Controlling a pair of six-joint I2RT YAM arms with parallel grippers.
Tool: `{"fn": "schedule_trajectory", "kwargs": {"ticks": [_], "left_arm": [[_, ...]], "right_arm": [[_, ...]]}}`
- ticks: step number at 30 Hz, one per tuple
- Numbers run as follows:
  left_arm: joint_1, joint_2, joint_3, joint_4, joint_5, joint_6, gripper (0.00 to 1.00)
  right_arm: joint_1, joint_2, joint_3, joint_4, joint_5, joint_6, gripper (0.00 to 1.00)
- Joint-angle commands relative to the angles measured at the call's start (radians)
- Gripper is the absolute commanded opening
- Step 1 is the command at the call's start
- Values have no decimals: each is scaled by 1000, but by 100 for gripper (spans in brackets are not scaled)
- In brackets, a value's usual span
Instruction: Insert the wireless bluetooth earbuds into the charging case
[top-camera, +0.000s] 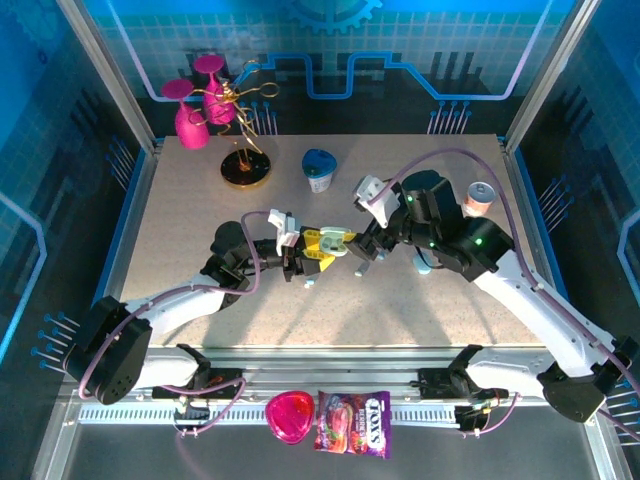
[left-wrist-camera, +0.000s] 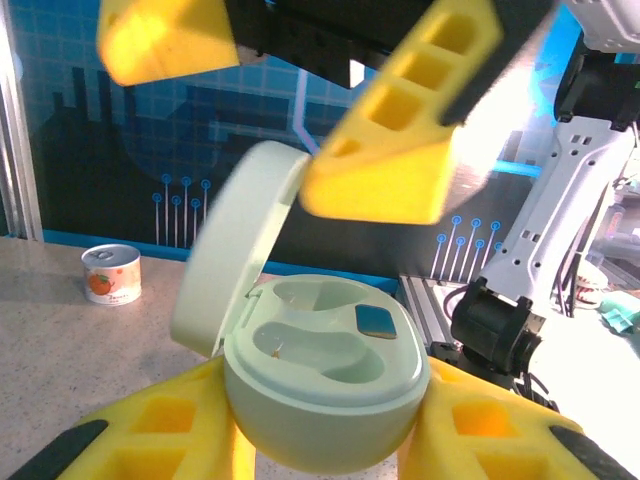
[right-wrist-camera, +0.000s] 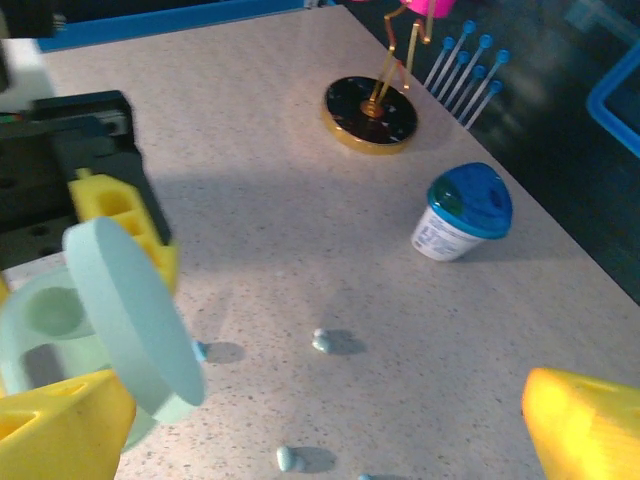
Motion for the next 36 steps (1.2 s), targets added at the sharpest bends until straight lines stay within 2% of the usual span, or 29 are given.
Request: {"fn": "schedule_trajectory", "kwargs": {"ticks": [1, 5, 8, 12, 16, 19, 22, 24, 28, 36], "left_arm": [[-4, -27, -9, 36, 48, 23, 32], [-4, -18, -12, 48, 42, 22, 32], [-4, -7, -17, 70, 25, 21, 32], [8, 8, -26, 117, -8, 6, 32], [31, 20, -39, 198, -15, -40, 32], [37, 16, -45, 215, -23, -47, 32], [37, 4, -46, 204, -28, -40, 33], [37, -7, -46, 193, -30, -33, 33], [37, -25, -49, 183, -28, -22, 33], [37, -68, -60, 168, -26, -19, 32]], "right_arm": [[-13, -15, 26, 18, 37, 32, 99], [-14, -33, 22, 17, 2, 30, 99], [-15, -81, -16, 55, -99, 35, 100], [-41, -197, -127, 196, -246, 96, 100], [-142, -293, -245, 332, -291, 252, 100], [-273, -317, -313, 368, -301, 440, 100], [-392, -299, -364, 335, -310, 622, 100], [-427, -270, -397, 303, -325, 652, 97], [-428, -178, -429, 234, -268, 677, 94], [-361, 27, -506, 279, -218, 781, 83]]}}
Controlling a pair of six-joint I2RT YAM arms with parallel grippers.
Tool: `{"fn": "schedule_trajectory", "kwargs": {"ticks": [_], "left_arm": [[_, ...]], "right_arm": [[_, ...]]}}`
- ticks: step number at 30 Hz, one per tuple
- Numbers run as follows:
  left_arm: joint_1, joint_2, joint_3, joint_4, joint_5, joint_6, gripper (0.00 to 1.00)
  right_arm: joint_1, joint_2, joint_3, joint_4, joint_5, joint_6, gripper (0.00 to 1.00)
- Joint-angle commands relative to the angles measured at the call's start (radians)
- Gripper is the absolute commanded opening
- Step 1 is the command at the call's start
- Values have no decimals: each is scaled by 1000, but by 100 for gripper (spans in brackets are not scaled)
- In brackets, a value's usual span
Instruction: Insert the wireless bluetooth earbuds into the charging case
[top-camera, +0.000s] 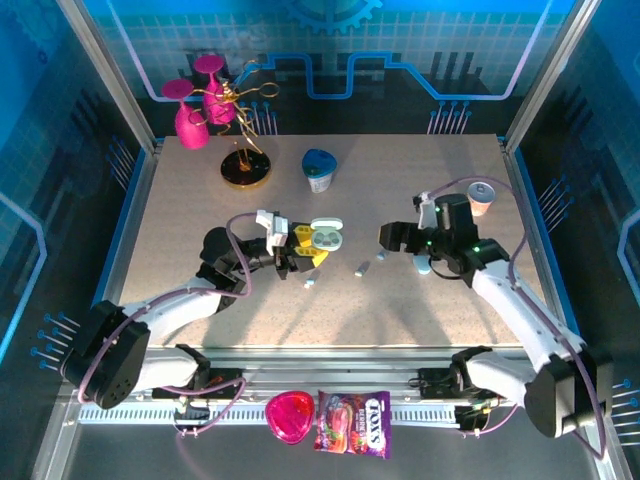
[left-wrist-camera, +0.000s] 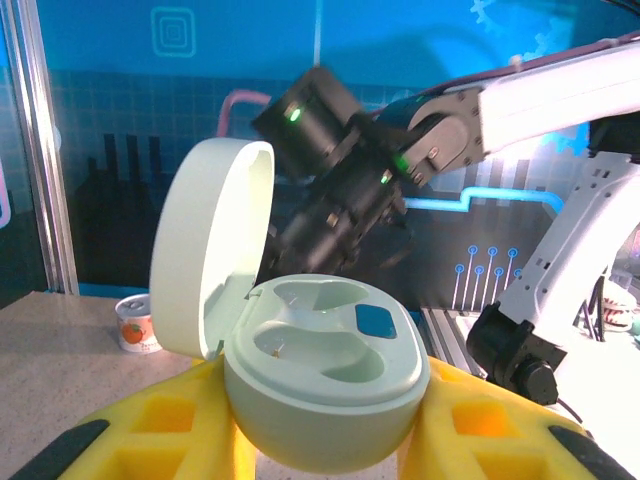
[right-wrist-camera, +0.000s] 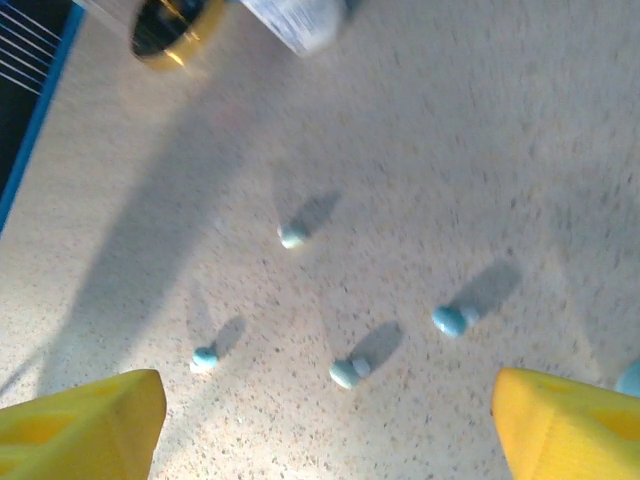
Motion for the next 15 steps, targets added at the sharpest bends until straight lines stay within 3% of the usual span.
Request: {"fn": "schedule_trajectory", "kwargs": {"ticks": [1, 7, 15], "left_arm": [[6, -42, -22, 11, -6, 16, 32], [6, -64, -28, -18, -7, 37, 32], [6, -81, -27, -27, -1, 38, 32]], "right_arm": [[54, 64, -26, 29, 23, 88, 82], [149, 173, -95, 159, 24, 208, 71], [279, 372, 71, 11, 104, 0, 62]]}}
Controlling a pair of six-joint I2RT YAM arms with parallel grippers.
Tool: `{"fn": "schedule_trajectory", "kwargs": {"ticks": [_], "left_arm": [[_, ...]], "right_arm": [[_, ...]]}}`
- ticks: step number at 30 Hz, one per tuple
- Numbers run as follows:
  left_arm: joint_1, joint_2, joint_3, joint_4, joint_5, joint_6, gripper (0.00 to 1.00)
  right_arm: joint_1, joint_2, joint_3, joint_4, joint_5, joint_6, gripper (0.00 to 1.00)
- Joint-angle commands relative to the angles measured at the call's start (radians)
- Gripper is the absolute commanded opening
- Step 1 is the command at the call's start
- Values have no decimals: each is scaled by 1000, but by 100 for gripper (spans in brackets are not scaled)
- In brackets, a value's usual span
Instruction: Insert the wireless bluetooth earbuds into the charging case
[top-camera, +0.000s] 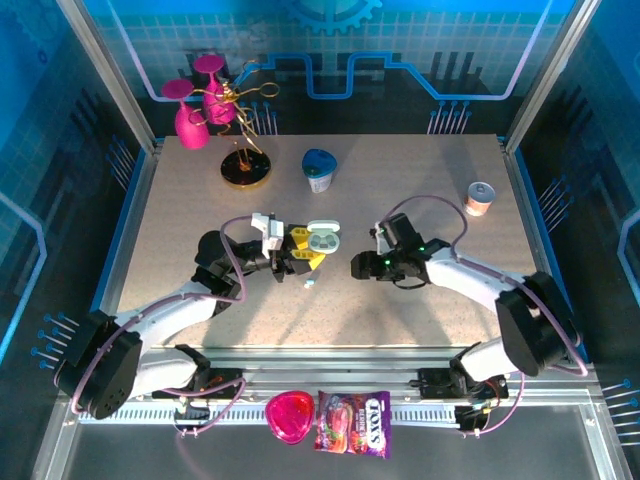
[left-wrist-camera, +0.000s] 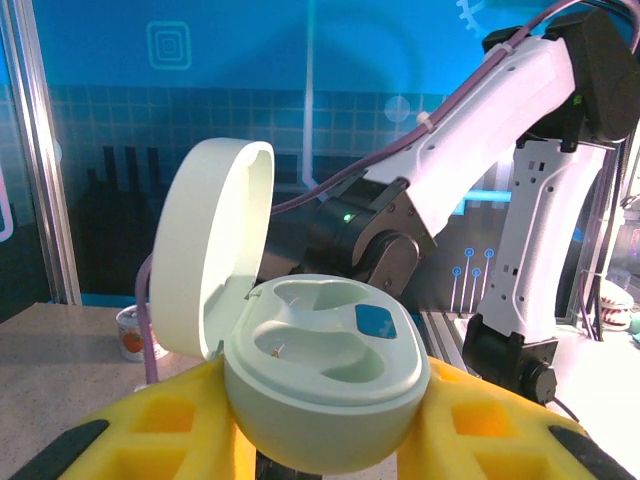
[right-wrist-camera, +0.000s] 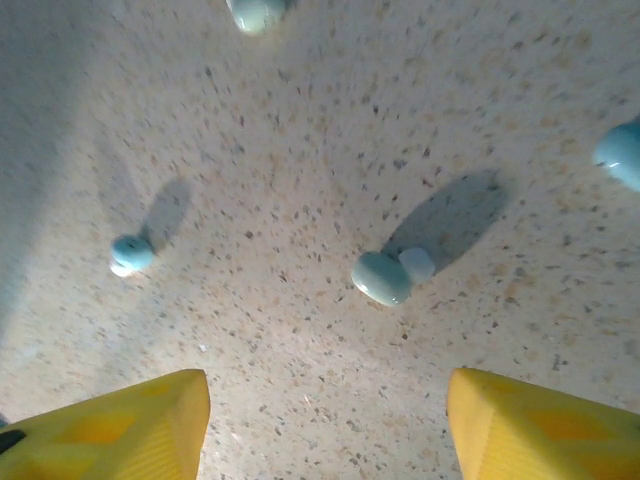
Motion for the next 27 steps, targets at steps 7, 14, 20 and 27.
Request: {"fn": "schedule_trajectory", "kwargs": {"ticks": [7, 14, 20, 27], "left_arm": [[4, -56, -15, -25, -1, 36, 32], [2, -90, -11, -63, 1, 51, 32], [2, -101, -12, -80, -1, 64, 32], [2, -100, -11, -85, 0, 72, 32]], "right_arm": [[132, 233, 352, -382, 304, -419, 53], [186, 376, 524, -566, 443, -651, 47], [222, 459, 623, -659, 498, -723, 42], [263, 549, 715, -754, 546, -740, 38]]}}
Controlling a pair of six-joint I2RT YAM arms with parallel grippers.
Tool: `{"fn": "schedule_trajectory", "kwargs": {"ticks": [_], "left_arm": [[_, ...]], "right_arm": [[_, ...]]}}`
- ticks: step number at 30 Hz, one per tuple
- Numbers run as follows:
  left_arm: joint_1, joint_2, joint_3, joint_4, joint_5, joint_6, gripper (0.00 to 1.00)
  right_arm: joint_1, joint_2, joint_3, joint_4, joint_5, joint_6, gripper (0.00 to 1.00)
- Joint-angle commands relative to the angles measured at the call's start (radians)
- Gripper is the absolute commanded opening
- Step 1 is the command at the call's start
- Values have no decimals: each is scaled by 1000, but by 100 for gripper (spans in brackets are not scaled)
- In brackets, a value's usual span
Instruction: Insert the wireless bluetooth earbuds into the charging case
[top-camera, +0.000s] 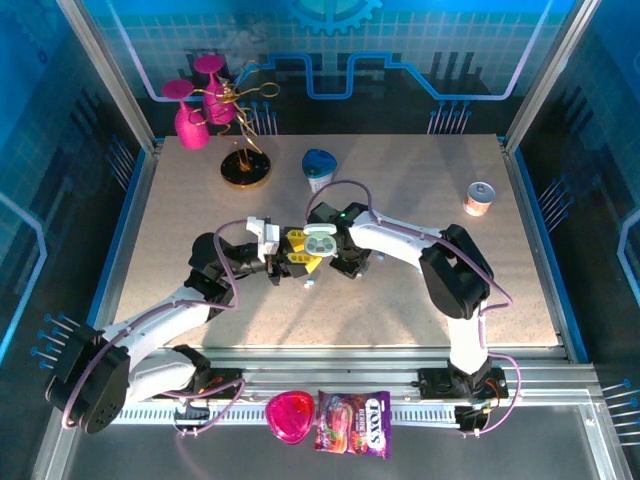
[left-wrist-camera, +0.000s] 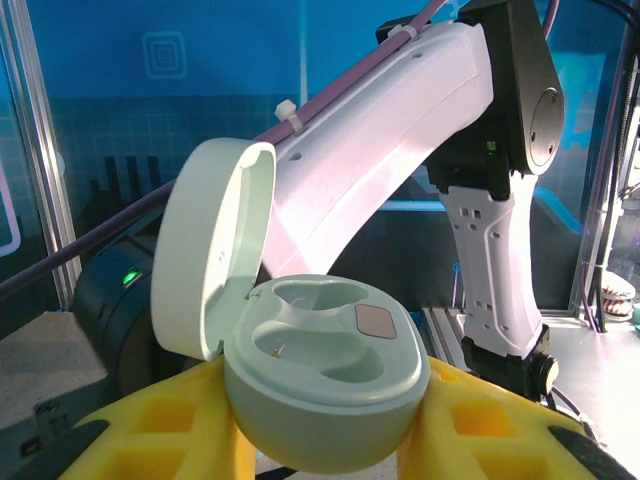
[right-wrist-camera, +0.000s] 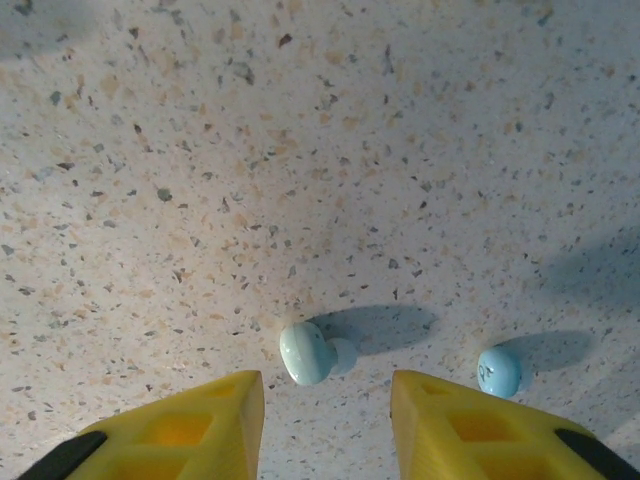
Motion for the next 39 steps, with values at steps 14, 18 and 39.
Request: {"fn": "schedule_trajectory", "kwargs": {"ticks": [14, 18, 39], "left_arm": [[3, -19, -1, -5, 1, 28, 32], [2, -17, 0, -9, 1, 29, 32], [3, -18, 2, -31, -6, 44, 32]], "right_arm": [[32, 112, 72, -115, 59, -57, 34], [24, 127, 75, -109, 65, -54, 32], [-103, 103, 37, -28, -92, 53, 18]]}}
